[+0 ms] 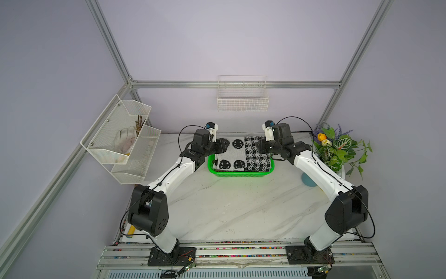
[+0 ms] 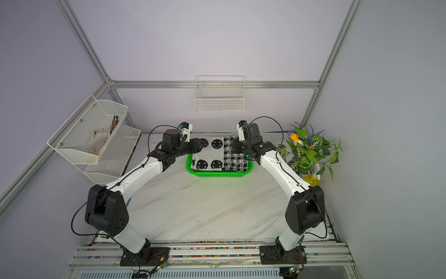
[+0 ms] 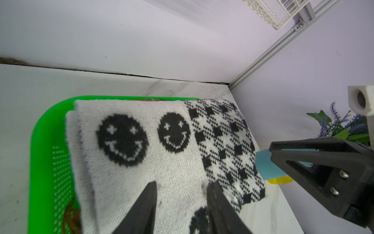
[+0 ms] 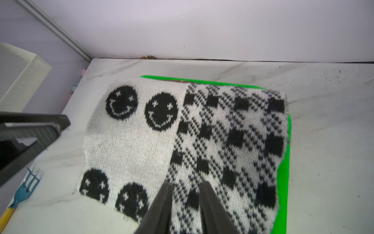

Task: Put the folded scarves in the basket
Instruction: Place the scarf in the basket.

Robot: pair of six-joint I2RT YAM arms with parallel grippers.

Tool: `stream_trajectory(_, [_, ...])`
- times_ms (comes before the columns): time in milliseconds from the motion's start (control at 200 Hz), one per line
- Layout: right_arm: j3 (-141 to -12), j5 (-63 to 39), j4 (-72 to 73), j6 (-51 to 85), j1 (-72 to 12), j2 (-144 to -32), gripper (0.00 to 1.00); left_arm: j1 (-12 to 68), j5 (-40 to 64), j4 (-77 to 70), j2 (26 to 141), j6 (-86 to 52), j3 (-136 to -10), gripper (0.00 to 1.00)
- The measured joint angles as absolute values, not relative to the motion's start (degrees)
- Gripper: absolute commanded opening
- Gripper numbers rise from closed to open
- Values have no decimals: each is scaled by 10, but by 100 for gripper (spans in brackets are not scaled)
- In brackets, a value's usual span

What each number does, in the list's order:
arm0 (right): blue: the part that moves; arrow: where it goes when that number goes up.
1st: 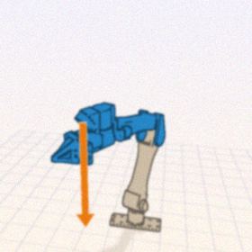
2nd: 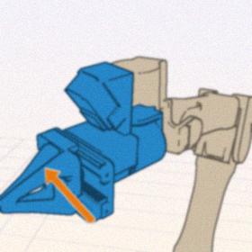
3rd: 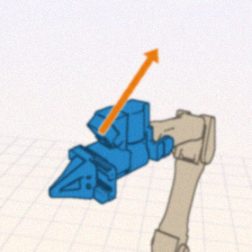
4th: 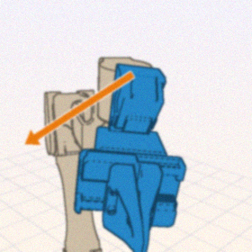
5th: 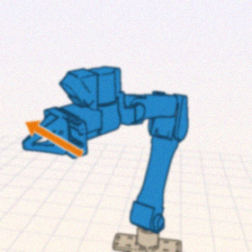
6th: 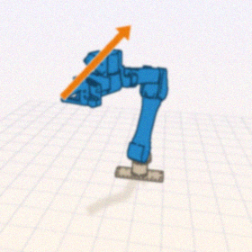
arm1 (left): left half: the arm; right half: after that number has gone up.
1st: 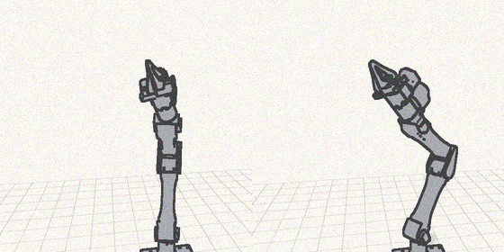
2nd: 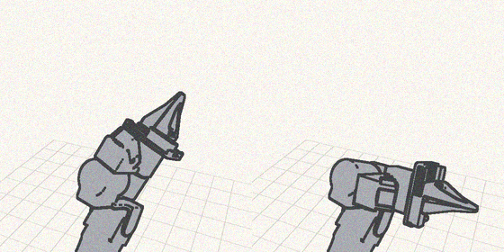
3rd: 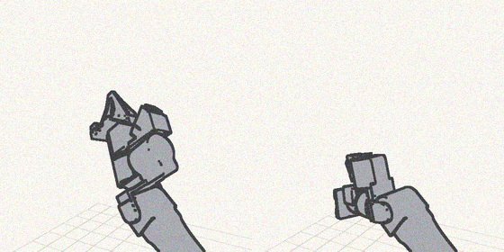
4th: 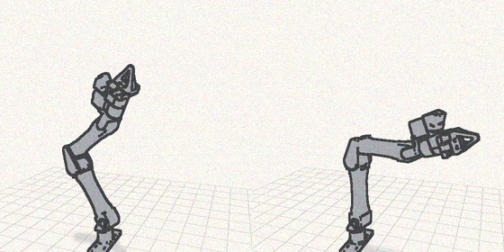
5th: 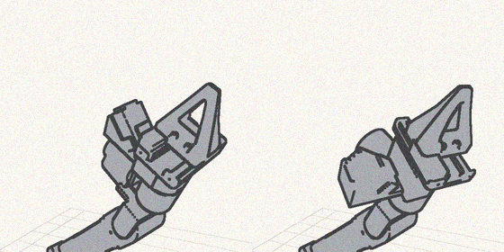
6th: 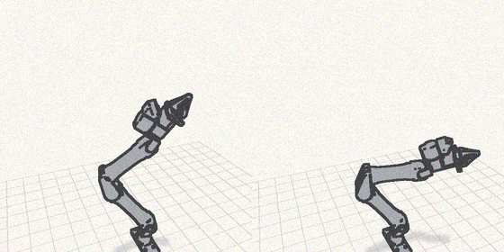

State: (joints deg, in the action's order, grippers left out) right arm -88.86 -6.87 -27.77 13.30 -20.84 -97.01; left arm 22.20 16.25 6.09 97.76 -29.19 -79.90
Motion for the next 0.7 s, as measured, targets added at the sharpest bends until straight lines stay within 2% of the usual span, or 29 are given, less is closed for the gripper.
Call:
stream_trajectory(115, [-908,-65,-254,135,-208,-1026,16,237,163,38,1042,-293,-837,42])
stream_trajectory(385, [-894,-45,-221,134,-206,-1112,15,232,141,17,1122,-289,-832,42])
stream_trajectory(700, [-878,-33,-209,129,-206,-1093,16,216,147,-19,1120,-288,-806,42])
